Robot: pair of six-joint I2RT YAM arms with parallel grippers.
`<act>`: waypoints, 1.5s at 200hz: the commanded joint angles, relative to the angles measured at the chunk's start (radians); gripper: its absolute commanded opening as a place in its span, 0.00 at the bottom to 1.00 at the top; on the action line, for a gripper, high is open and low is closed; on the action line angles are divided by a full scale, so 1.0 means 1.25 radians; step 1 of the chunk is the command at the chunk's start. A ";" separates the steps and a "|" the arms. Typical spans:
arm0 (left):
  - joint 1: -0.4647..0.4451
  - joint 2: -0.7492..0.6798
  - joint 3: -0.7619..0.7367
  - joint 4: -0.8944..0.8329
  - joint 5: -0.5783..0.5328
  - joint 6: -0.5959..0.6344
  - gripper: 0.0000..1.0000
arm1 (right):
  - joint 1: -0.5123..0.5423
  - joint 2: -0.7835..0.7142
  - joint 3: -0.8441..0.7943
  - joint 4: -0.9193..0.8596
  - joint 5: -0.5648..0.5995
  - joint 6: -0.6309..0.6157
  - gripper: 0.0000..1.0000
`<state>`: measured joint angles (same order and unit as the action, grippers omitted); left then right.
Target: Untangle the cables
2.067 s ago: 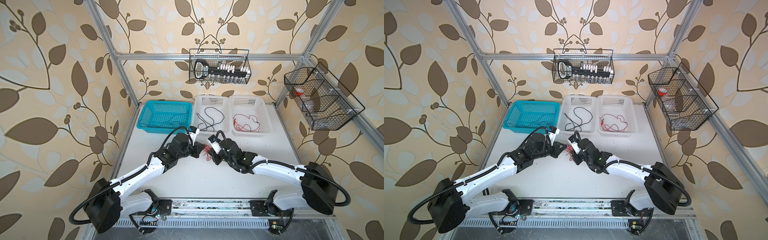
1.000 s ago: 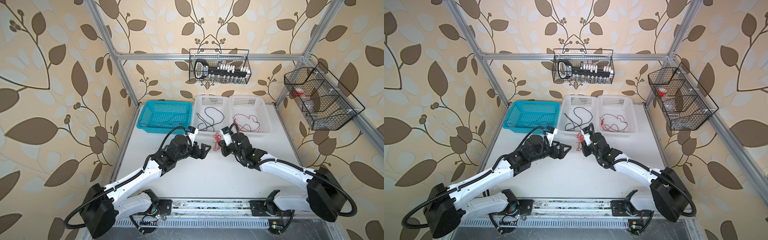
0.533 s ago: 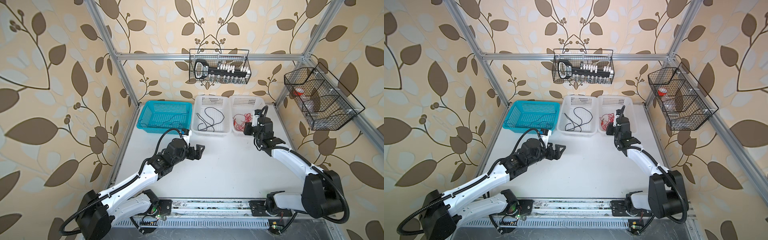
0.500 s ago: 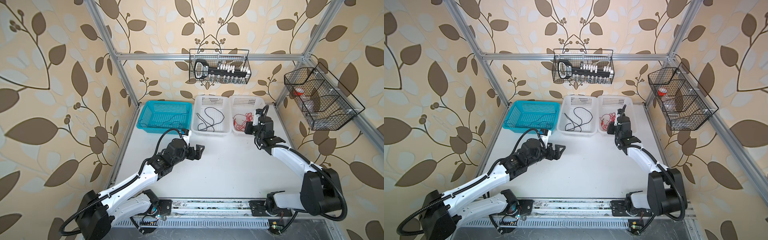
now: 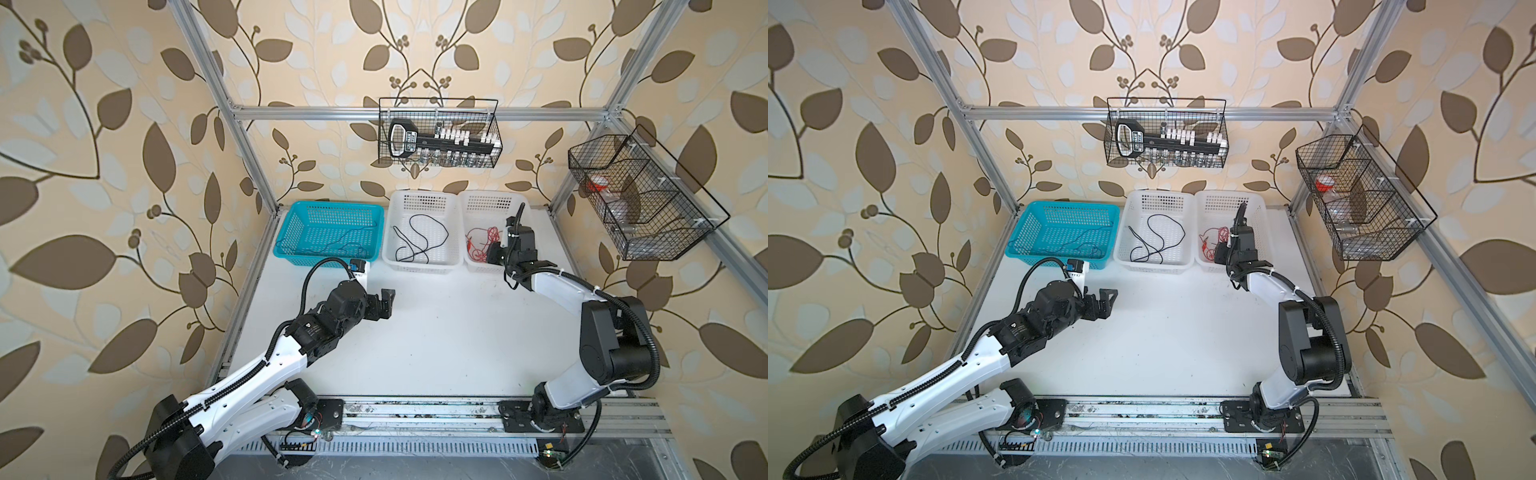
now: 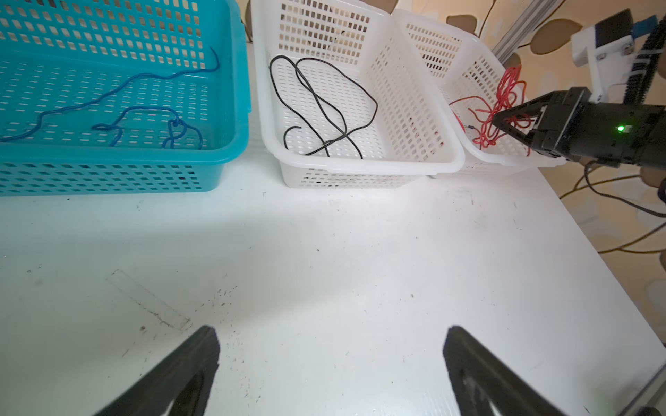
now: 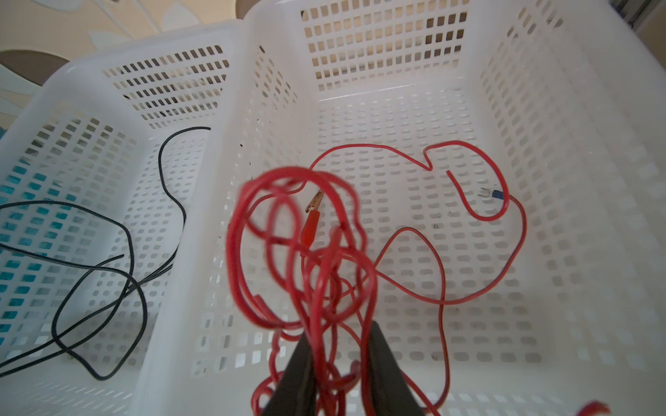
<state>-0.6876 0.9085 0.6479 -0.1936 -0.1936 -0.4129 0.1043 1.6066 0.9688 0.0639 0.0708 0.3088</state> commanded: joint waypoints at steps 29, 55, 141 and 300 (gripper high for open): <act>0.006 -0.009 -0.009 -0.051 -0.124 0.018 0.99 | -0.004 -0.031 -0.011 -0.003 0.001 -0.010 0.46; 0.012 -0.017 -0.019 -0.072 -0.222 0.004 0.99 | -0.004 -0.077 -0.046 -0.006 0.021 -0.018 0.52; 0.105 -0.055 -0.042 -0.094 -0.580 0.013 0.99 | -0.004 -0.333 -0.243 -0.019 0.191 -0.068 1.00; 0.357 0.180 -0.292 0.654 -0.440 0.299 0.99 | -0.030 -0.256 -0.695 0.857 0.147 -0.233 1.00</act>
<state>-0.2573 1.0443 0.2527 0.4080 -0.8043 -0.1146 0.0944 1.2221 0.1646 0.8150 0.3073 0.0441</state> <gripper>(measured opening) 0.989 0.998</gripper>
